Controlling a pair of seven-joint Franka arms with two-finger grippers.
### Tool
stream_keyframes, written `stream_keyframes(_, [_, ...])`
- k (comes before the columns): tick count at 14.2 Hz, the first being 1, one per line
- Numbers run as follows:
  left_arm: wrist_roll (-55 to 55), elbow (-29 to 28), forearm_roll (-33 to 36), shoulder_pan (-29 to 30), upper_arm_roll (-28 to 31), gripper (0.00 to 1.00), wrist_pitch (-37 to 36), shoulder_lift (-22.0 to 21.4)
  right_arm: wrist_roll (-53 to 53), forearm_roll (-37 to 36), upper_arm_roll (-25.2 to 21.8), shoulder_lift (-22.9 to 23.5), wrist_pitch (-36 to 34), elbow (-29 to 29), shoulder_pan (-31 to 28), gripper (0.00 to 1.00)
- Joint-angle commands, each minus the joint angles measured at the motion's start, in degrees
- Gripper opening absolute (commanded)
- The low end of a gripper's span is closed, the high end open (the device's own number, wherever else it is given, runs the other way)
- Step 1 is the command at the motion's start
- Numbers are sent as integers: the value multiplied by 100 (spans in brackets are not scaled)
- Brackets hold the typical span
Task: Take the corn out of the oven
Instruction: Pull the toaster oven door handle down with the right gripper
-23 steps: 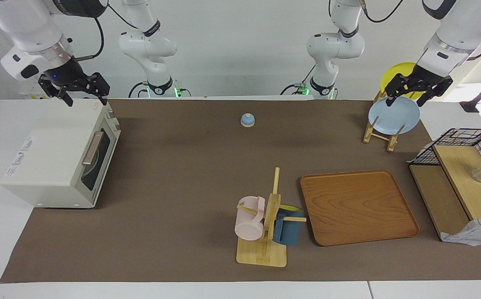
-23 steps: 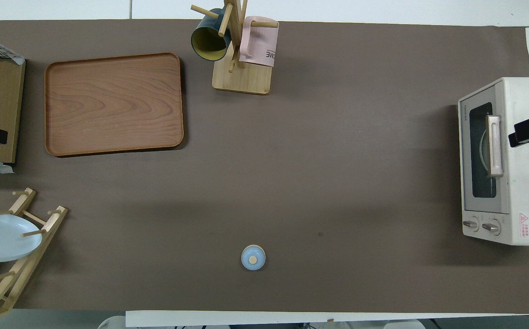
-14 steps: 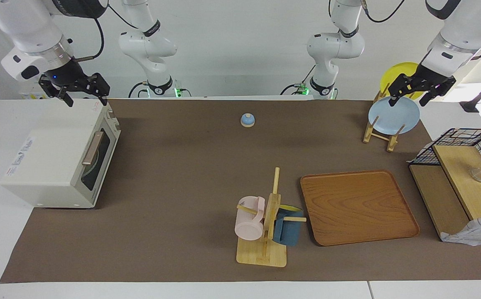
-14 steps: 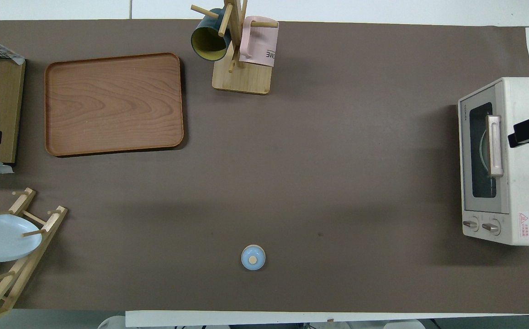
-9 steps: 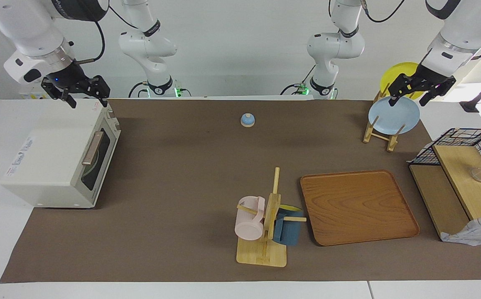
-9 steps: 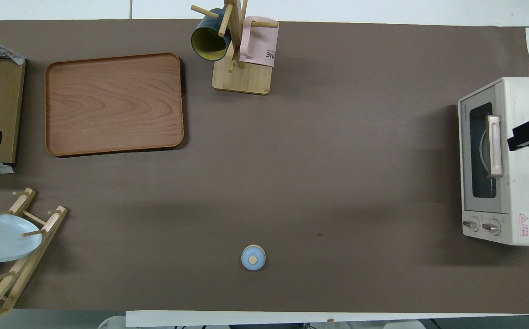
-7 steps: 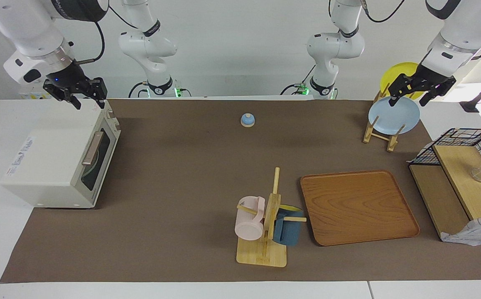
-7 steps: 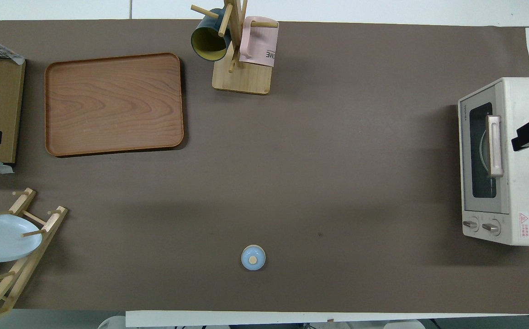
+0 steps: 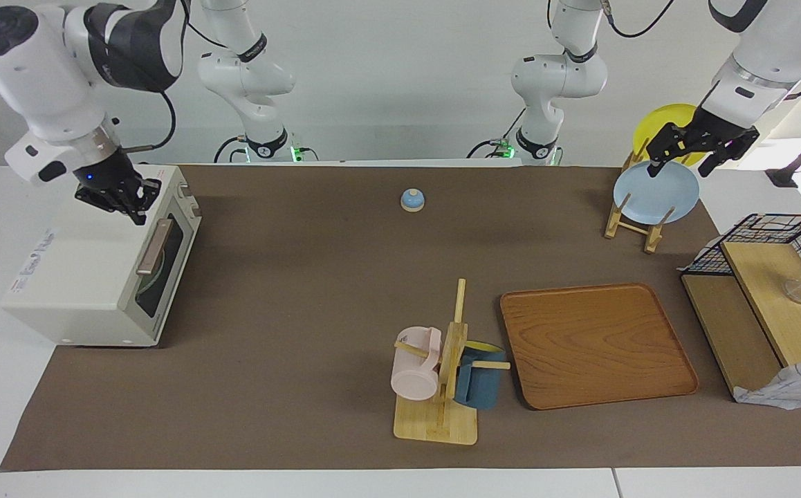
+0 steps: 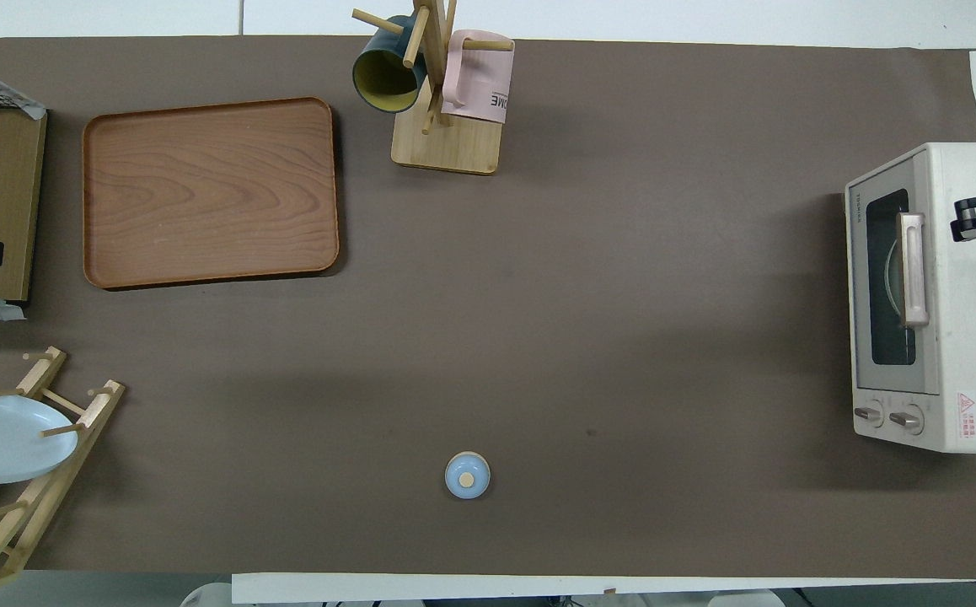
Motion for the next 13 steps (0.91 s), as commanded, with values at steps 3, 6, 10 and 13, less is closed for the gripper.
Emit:
stream_keyframes(3, [27, -71, 10, -1, 13, 100, -69, -93, 575, -189, 18, 66, 497, -558, -30, 0])
stream_keyframes(6, [27, -71, 10, -1, 13, 100, -60, -93, 576, -198, 18, 58, 585, -699, -22, 0])
stream_keyframes(10, [27, -71, 10, -1, 13, 100, -69, -93, 523, -276, 18, 66, 621, -822, -39, 0])
stream_keyframes(13, [27, -71, 10, -1, 13, 100, -60, -93, 514, -294, 18, 23, 690, -1006, -48, 0])
